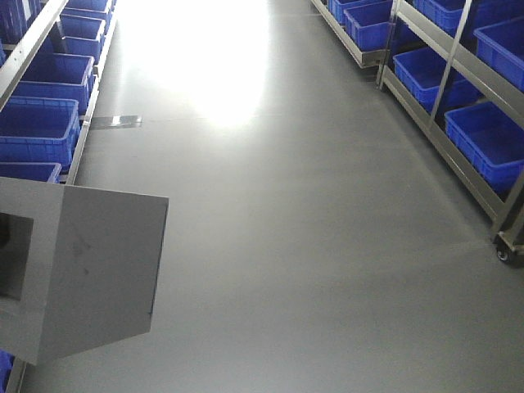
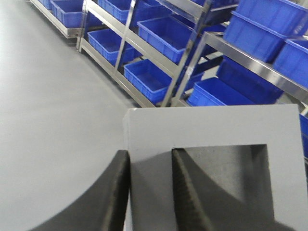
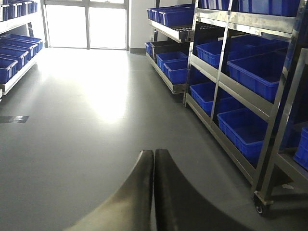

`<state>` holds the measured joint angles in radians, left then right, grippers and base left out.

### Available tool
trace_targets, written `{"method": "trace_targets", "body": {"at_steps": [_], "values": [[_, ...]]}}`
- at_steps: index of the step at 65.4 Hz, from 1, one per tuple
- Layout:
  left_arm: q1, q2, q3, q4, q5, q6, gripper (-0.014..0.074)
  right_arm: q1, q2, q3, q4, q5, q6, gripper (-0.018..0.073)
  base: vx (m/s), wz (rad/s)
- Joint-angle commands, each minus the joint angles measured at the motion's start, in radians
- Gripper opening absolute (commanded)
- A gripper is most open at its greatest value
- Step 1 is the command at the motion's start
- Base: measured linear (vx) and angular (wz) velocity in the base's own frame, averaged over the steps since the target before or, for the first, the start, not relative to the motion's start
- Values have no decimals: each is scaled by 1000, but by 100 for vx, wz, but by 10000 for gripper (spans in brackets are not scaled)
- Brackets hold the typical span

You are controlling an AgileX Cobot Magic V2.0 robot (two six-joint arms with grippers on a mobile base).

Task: Sort gray base to blue bin
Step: 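Hold the block in the left gripper while driving to the bin rack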

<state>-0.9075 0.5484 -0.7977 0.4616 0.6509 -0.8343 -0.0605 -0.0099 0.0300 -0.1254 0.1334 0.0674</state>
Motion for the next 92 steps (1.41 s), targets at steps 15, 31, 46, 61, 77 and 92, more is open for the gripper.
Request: {"method": "trace_targets", "body": {"at_steps": [15, 31, 46, 61, 77, 92], "values": [[-4, 4, -25, 27, -91, -8, 3, 0, -15, 14, -9, -76, -6, -9, 43, 1], [-4, 4, -25, 27, -91, -8, 3, 0, -15, 14, -9, -76, -6, -9, 46, -4], [-4, 4, -25, 27, -91, -8, 3, 0, -15, 14, -9, -76, -6, -9, 45, -3], [-4, 4, -25, 27, -91, -8, 3, 0, -15, 14, -9, -76, -6, -9, 46, 3], [-4, 4, -25, 27, -91, -8, 3, 0, -15, 14, -9, -76, -6, -9, 48, 6], [-4, 4, -25, 27, -91, -8, 3, 0, -15, 14, -9, -76, -6, -9, 50, 3]]}}
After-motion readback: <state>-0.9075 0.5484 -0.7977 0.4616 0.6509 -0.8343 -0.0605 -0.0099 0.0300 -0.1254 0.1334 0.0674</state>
